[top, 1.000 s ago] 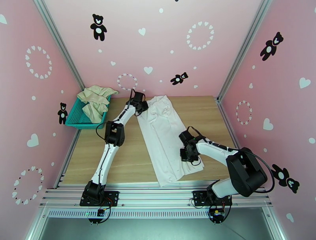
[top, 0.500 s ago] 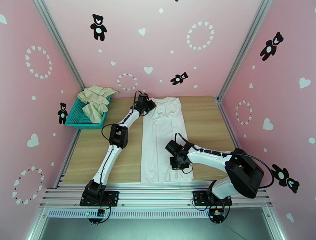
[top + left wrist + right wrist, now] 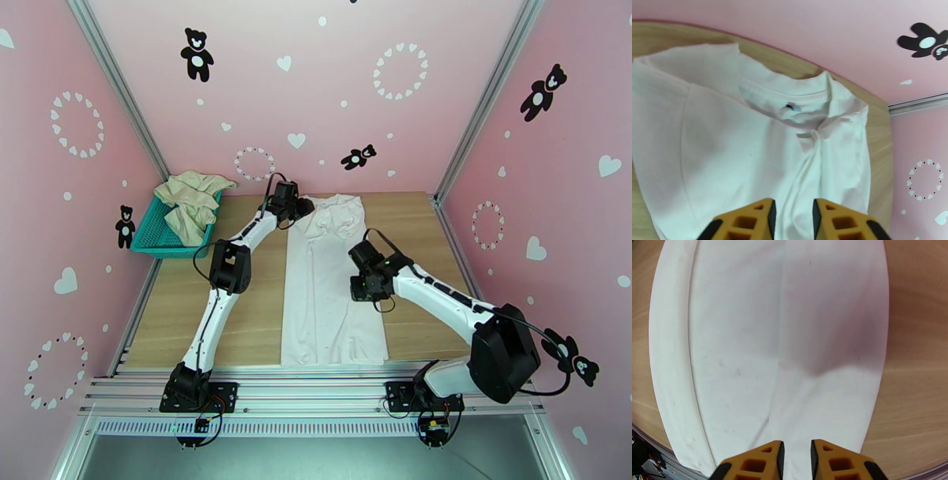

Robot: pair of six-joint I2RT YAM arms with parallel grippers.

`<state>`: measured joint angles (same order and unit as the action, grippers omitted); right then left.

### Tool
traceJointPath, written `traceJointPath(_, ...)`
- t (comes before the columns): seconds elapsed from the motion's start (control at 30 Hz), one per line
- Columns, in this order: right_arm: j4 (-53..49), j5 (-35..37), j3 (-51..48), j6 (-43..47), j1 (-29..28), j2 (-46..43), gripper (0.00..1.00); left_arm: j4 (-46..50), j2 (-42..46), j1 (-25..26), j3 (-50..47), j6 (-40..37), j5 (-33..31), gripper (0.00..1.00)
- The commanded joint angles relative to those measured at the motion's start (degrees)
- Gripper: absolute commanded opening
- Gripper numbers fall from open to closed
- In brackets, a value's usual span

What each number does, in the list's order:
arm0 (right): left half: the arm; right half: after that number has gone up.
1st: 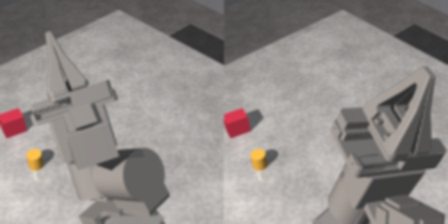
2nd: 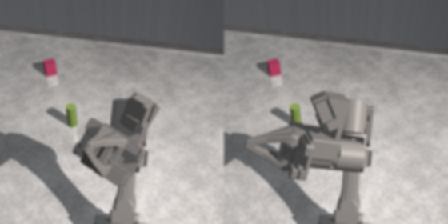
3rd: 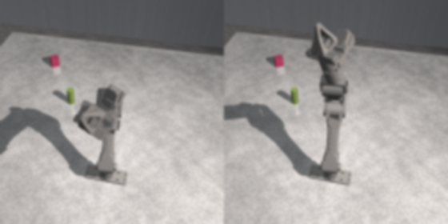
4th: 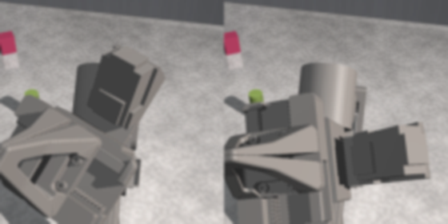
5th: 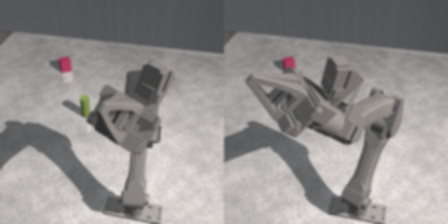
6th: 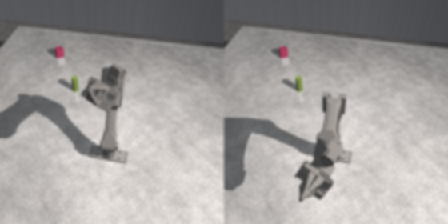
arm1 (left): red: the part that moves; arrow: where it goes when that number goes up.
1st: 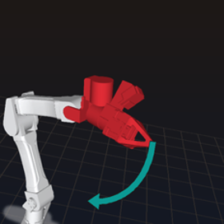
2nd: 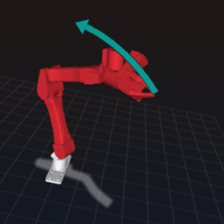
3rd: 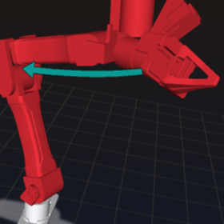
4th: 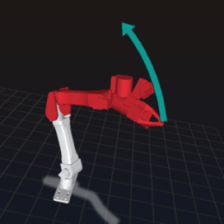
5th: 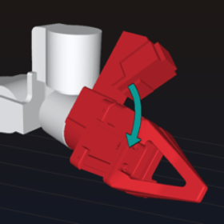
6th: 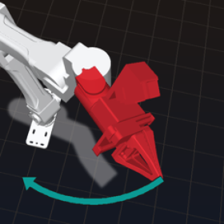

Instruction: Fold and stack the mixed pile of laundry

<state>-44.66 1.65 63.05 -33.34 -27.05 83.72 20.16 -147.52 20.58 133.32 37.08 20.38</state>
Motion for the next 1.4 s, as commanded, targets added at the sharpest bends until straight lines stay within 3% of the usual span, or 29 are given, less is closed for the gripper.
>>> traceJointPath(0.0,4.3,-1.2,7.2,9.6,6.1,5.4,0.25,-1.2,9.7,0.3,-7.3,-3.8,-1.2,0.36)
traceJointPath(0.17,9.1,-4.7,19.3,14.5,12.0,17.2,0.25,-1.8,20.6,0.7,-22.5,-6.8,-3.7,0.35)
traceJointPath(0.33,11.5,-7.9,34.2,17.9,13.8,31.2,0.26,-5.0,30.6,1.3,-39.8,-7.7,-4.5,0.35)
traceJointPath(0.6,2.3,-10.8,63.1,15.0,14.0,55.1,0.39,-5.4,42.0,1.9,-58.5,-8.0,-6.3,0.35)
traceJointPath(0.83,1.7,-13.7,66.6,8.6,13.8,60.2,0.55,-2.1,47.2,1.9,-62.5,-9.8,-8.8,0.35)
traceJointPath(0.93,1.2,-13.2,66.3,7.3,13.6,60.2,0.56,-1.2,47.4,1.9,-62.4,-10.2,-9.4,0.35)
traceJointPath(1.1,2.8,-15.5,65.0,4.9,13.0,60.3,0.43,-1.0,46.8,1.9,-62.0,-10.3,-9.6,0.35)
traceJointPath(1.23,4.2,-16.8,65.4,4.6,11.9,60.0,0.2,-0.9,46.8,1.9,-62.3,-10.4,-9.9,0.35)
traceJointPath(1.37,5.0,-17.4,66.9,4.7,11.2,59.4,0.05,-0.4,47.4,1.9,-62.8,-10.7,-10.4,0.35)
